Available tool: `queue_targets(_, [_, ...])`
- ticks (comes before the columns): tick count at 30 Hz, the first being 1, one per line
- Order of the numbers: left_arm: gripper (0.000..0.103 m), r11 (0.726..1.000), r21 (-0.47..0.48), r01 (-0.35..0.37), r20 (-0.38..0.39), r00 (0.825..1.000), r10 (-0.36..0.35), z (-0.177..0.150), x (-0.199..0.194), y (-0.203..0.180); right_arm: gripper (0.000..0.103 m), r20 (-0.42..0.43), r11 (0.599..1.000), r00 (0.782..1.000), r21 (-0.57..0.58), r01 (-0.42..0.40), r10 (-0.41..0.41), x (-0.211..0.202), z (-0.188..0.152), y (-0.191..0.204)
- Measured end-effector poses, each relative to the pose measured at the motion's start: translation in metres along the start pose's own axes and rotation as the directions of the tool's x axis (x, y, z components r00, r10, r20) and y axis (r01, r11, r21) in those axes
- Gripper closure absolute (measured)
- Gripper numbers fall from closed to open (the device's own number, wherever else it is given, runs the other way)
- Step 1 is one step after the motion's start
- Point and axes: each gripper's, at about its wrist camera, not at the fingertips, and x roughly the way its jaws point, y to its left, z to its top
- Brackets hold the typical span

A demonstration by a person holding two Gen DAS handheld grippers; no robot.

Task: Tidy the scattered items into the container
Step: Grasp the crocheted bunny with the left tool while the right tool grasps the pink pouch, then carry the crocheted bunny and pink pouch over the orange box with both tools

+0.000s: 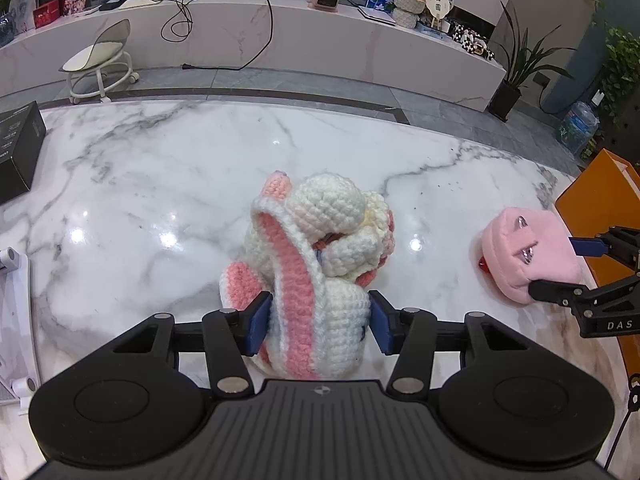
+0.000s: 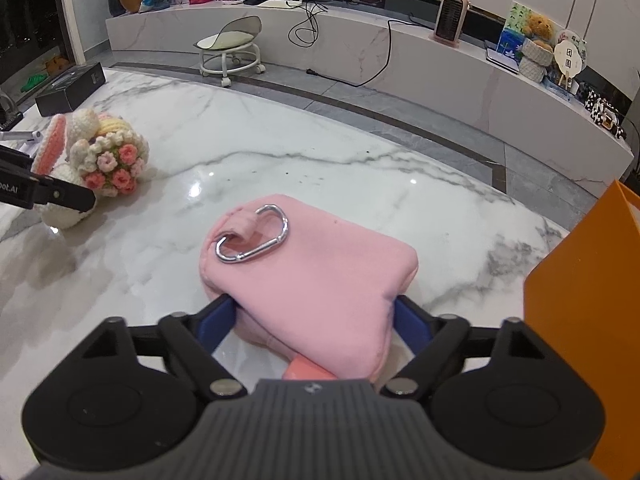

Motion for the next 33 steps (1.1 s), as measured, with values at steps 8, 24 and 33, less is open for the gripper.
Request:
queue_targets(8, [0.049,0.998,-0.019,0.052,-0.013,0.999,-0.052,0.002,-0.007,-0.005,0.043,-0.009,0.999,1.0,-0.03,-0.029,0.029,-0.01,0.004,0.006])
queue_targets(24, [0.049,0.996,0.006,0.09,0.044,0.995,-0.09,0.014,-0.042,-0.039,0.052,0.024,1.0,1.0,-0.003,-0.019,0.019,-0.048,0.012,0.001])
queue_targets(33, [0.049,0.989,0.047,0.143,0.074,0.987,-0.146,0.023,-0.055,-0.071,0.052,0.076,0.998,0.997,0.056,0.003,-0.008,-0.073,0.017,-0.017])
